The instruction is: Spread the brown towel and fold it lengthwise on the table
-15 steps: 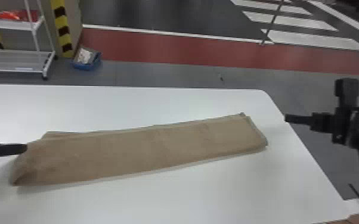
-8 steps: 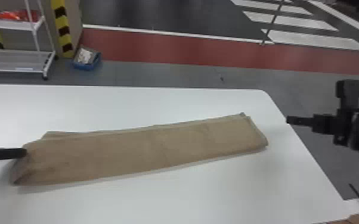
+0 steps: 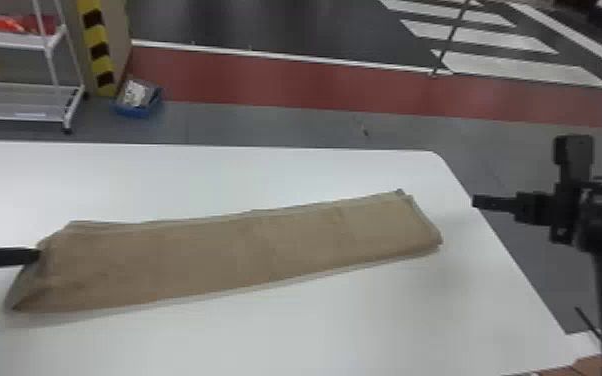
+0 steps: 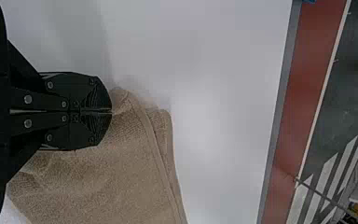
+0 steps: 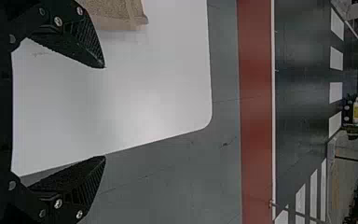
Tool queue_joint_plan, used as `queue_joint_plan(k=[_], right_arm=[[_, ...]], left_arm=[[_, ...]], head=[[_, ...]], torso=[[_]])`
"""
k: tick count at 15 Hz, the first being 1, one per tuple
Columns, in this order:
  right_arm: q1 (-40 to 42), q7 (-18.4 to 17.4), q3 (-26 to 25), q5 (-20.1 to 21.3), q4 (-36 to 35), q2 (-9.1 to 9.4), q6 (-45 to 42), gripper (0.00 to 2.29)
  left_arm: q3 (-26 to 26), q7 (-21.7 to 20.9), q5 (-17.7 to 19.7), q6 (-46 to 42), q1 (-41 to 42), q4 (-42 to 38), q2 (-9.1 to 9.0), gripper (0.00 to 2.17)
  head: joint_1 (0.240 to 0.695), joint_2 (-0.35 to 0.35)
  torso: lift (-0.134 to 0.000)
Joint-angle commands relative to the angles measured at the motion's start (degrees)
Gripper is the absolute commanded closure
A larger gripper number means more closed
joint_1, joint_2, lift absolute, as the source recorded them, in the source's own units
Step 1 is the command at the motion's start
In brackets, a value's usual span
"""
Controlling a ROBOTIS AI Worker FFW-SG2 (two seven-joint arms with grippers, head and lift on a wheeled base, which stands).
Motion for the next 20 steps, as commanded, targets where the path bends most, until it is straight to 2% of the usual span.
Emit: queue_joint_plan(k=[1,5,8,9,13,18,20], right_arm=[[-0.1,0.0,0.1,0.2,0.3,0.0,-0.3,0.22],[-1.2,-0.1,1.3,1.6,2.5,0.09,-2.3,0.22],[-4.2,-0.1,2.5,1.3,5.9,0.53,-3.2,0.22],[-5.3,-0.1,3.4,1.1,6.9,0.88,-3.2,0.22],[-7.6,0.2,7.6,1.7,7.4,4.22,-1.8,0.22],[-9.5,0.0,11.9,6.2,12.0,5.27,-2.1,0.29],[-9.5,-0.2,12.6,7.9,14.4,6.06,-5.3,0.41]], left_arm=[[1.1,-0.2,0.9,0.0,1.2,-2.9,-0.11,1.51],[4.0,-0.1,1.3,0.0,2.2,-5.8,-0.11,1.51],[5.0,0.9,2.3,-3.3,2.1,-5.6,-0.11,1.51],[5.1,1.3,2.4,-4.6,2.1,-5.2,-0.2,1.51],[4.4,1.4,2.0,-6.2,2.1,-4.1,-0.37,1.51],[4.4,1.1,2.0,-6.2,2.2,-3.8,-0.55,1.51],[4.4,0.9,2.0,-6.5,2.4,-3.7,-0.46,1.51]], head=[[0.695,-0.243],[0.695,-0.244],[0.695,-0.223],[0.695,-0.218],[0.695,-0.175],[0.695,-0.126],[0.695,-0.124]], torso=[[-0.124],[-0.124],[-0.124],[-0.124],[-0.124],[-0.124],[-0.124]])
